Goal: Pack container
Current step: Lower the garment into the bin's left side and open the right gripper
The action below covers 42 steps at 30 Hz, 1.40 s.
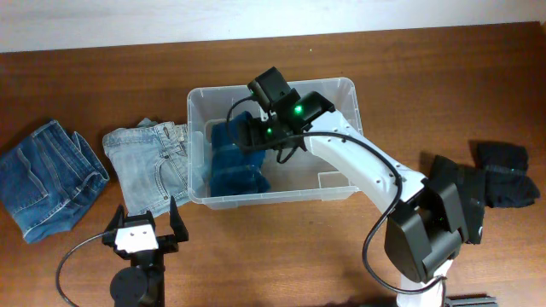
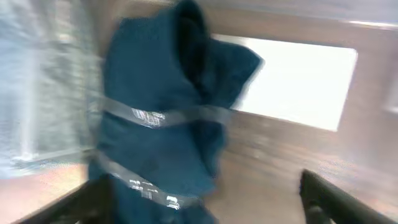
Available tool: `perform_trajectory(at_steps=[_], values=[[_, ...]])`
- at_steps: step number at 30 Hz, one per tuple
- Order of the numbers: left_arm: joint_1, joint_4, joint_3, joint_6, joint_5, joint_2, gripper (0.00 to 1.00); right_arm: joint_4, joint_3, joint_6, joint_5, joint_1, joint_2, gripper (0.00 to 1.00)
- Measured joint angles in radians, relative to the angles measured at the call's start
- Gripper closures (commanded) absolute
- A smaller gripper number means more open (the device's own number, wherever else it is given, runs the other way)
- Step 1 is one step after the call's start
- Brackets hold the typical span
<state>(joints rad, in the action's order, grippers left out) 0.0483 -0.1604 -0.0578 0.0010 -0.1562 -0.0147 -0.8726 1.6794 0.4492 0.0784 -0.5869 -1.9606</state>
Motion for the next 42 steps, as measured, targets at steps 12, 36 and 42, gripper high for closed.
perform_trajectory(at_steps=[12,36,42], values=[[0.000,0.000,0.000,0.000,0.000,0.000,0.01,-0.026,0.000,0.027,-0.131,0.000,-0.005,0.96],[0.000,0.000,0.000,0.000,0.000,0.000,0.00,0.058,-0.002,0.085,-0.008,-0.048,-0.127,0.96],[0.000,0.000,0.000,0.000,0.000,0.000,0.01,0.057,-0.002,0.066,0.007,-0.046,-0.127,0.96]])
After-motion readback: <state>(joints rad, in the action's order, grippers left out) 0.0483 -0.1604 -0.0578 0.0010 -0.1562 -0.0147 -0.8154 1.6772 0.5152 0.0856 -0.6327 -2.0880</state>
